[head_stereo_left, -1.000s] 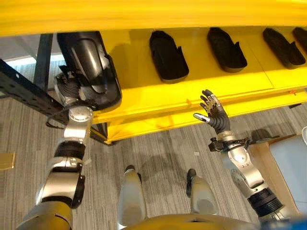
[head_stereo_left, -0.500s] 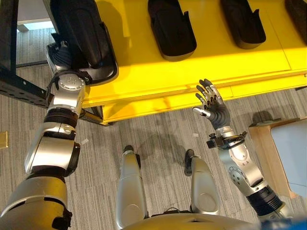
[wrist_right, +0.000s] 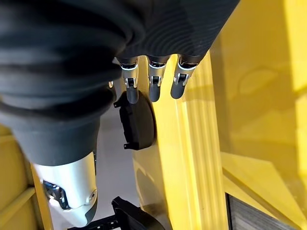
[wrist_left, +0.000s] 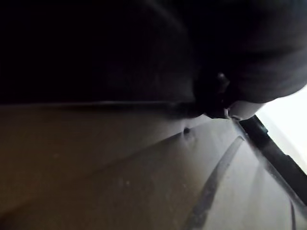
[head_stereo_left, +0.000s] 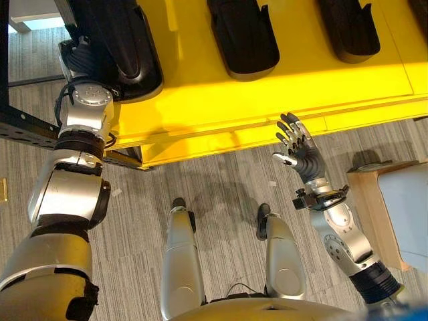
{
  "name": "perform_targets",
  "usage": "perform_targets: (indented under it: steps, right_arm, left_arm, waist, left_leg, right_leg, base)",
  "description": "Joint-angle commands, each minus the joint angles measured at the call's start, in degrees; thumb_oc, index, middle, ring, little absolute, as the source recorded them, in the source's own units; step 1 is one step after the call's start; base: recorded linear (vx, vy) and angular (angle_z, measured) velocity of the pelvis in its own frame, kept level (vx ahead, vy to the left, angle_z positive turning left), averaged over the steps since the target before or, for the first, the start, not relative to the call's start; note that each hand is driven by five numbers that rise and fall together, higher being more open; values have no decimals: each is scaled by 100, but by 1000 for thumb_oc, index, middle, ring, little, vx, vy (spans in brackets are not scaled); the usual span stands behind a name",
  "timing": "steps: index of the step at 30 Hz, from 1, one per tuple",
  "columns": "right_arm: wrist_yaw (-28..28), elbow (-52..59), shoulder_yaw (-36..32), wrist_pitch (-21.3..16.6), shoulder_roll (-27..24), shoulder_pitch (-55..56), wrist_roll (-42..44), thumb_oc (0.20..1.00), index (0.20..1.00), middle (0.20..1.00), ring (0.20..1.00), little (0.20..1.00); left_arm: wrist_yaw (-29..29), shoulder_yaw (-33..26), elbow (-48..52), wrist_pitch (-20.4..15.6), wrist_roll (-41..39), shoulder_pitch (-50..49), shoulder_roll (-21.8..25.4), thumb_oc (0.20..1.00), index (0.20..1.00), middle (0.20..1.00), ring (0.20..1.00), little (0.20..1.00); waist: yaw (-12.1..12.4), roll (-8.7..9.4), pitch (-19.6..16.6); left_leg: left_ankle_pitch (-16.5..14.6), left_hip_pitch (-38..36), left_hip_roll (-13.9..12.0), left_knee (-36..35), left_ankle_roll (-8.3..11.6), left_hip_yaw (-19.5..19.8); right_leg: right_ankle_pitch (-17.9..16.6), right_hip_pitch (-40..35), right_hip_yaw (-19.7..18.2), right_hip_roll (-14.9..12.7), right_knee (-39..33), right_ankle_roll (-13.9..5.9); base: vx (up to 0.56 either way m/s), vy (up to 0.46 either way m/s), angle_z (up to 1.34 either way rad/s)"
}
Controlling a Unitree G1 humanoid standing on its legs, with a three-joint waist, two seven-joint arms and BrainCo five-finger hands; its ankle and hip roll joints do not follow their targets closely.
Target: Move parts from the plastic box to the shelf.
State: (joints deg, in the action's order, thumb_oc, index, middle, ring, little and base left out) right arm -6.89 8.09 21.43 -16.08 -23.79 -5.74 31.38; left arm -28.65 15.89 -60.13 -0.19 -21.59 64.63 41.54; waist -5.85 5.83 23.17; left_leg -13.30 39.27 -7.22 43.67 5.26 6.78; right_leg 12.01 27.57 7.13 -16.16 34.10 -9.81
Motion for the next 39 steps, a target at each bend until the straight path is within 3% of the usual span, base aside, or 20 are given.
perform_targets:
  steps: [1, 17, 18, 19, 23, 24, 25, 29, 30, 39]
  right_arm:
    - [59, 402, -169, -439, -63, 344, 179, 1000, 1000, 1000, 1000, 1000]
    - [82, 511, -237, -414, -202, 469, 146, 1000, 1000, 1000, 1000, 1000]
    - [92, 510, -246, -401, -217, 474, 139, 1000, 1000, 1000, 1000, 1000]
    - [111, 533, -251, -392, -236, 481, 140, 1000, 1000, 1000, 1000, 1000]
    - [134, 546, -264, -374, -258, 488, 154, 1000, 1000, 1000, 1000, 1000]
    - [143, 533, -264, -371, -249, 502, 162, 1000, 1000, 1000, 1000, 1000]
    - [140, 537, -266, -375, -250, 497, 162, 1000, 1000, 1000, 1000, 1000]
    - [176, 566, -263, -345, -285, 519, 165, 1000, 1000, 1000, 1000, 1000]
    - [175, 564, -284, -350, -295, 520, 169, 1000, 1000, 1000, 1000, 1000]
    - [213, 566, -373, -307, -314, 513, 167, 1000, 1000, 1000, 1000, 1000]
  left_arm:
    - [54, 67, -336, -309, -204, 529, 257, 200, 200, 200, 200, 200]
    - [185, -248, -655, -332, -838, 574, 109, 200, 200, 200, 200, 200]
    - [224, -245, -690, -302, -811, 568, 111, 269, 269, 269, 269, 269]
    - [224, -276, -709, -289, -821, 563, 117, 1000, 1000, 1000, 1000, 1000]
    - [257, -319, -712, -302, -920, 539, 136, 1000, 1000, 1000, 1000, 1000]
    - [277, -317, -725, -302, -938, 528, 143, 1000, 1000, 1000, 1000, 1000]
    - [276, -317, -717, -301, -943, 536, 153, 1000, 1000, 1000, 1000, 1000]
    - [287, -395, -731, -333, -1073, 494, 184, 1000, 1000, 1000, 1000, 1000]
    - [298, -403, -717, -339, -1101, 476, 210, 1000, 1000, 1000, 1000, 1000]
    - [373, -594, -495, -473, -1299, 112, 323, 1000, 1000, 1000, 1000, 1000]
  waist:
    - [110, 8, -445]
    - [-13, 64, -461]
    - [-13, 68, -456]
    - [-18, 72, -449]
    - [-17, 63, -441]
    - [-14, 50, -454]
    - [-11, 53, -427]
    - [5, 32, -454]
    - [12, 33, -441]
    - [95, -31, -457]
  left_leg:
    - [344, 14, -270, -139, -5, -73]
    - [262, 228, -321, -28, -25, -160]
    - [257, 238, -326, -16, -25, -162]
    - [253, 245, -331, -8, -22, -165]
    - [234, 272, -322, 4, -22, -179]
    - [39, 222, -345, 77, 5, -164]
    - [221, 293, -326, 29, -24, -176]
    - [48, 262, -339, 86, 4, -154]
    - [225, 331, -329, 43, -24, -165]
    - [265, 226, -297, -60, -9, -181]
  right_leg:
    - [-419, 233, -189, 68, 214, 129]
    - [-436, 551, -351, 124, 264, 151]
    - [-437, 571, -361, 124, 272, 152]
    - [-436, 589, -375, 125, 281, 151]
    - [-426, 648, -401, 121, 336, 151]
    - [-259, 607, -420, 136, 413, 118]
    - [-411, 672, -403, 126, 361, 159]
    - [-258, 643, -416, 147, 440, 131]
    - [-404, 708, -398, 132, 391, 170]
    - [-399, 652, -390, 103, 394, 173]
  base:
    - [0, 0, 0]
    - [9, 19, -4]
    - [0, 0, 0]
    - [0, 0, 0]
    - [22, -1, -1]
    - [0, -3, -7]
    - [-1, 3, -7]
    - [16, 0, -6]
    - [-90, 16, -1]
    - [-10, 2, 0]
